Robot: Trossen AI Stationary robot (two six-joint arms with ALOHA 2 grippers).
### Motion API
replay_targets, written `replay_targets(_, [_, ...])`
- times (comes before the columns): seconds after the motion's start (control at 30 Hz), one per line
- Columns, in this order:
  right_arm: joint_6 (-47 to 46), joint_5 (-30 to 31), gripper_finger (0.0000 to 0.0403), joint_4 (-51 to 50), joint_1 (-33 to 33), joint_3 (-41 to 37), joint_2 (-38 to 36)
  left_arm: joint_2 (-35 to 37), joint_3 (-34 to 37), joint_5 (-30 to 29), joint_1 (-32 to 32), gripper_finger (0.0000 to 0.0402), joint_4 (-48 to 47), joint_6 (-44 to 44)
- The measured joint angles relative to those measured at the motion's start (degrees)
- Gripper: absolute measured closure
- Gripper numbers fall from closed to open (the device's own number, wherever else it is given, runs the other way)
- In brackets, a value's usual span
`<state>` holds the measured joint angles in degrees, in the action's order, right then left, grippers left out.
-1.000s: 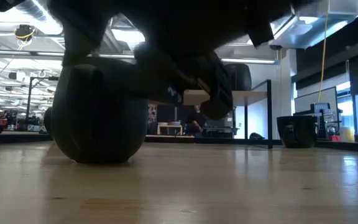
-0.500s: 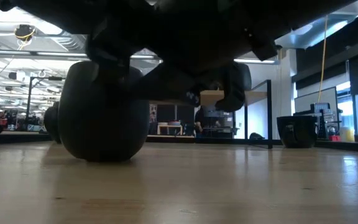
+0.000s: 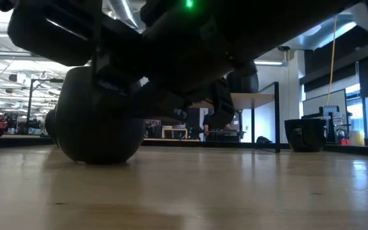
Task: Place coffee mugs
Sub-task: Put the red mug on the shelf
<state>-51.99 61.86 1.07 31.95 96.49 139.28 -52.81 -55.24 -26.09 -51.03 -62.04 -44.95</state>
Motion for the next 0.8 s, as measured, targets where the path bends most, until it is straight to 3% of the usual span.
replay_targets(0.13, [0.3,0.6,0.0361,0.0,-0.4,0.0,0.0,0.0,0.0,0.4,0.0,0.0292,0.0,0.0])
replay_targets(0.47, [-0.5,-1.1,0.036,-3.9,-0.6,-0.1,-2.2,0.0,0.0,1.7,0.0,0.0292,0.0,0.6])
replay_targets(0.8, [-13.1,0.1,0.036,-28.8,-0.5,-0.1,-14.1,0.9,0.0,7.1,0.0,0.0292,-0.5,0.6])
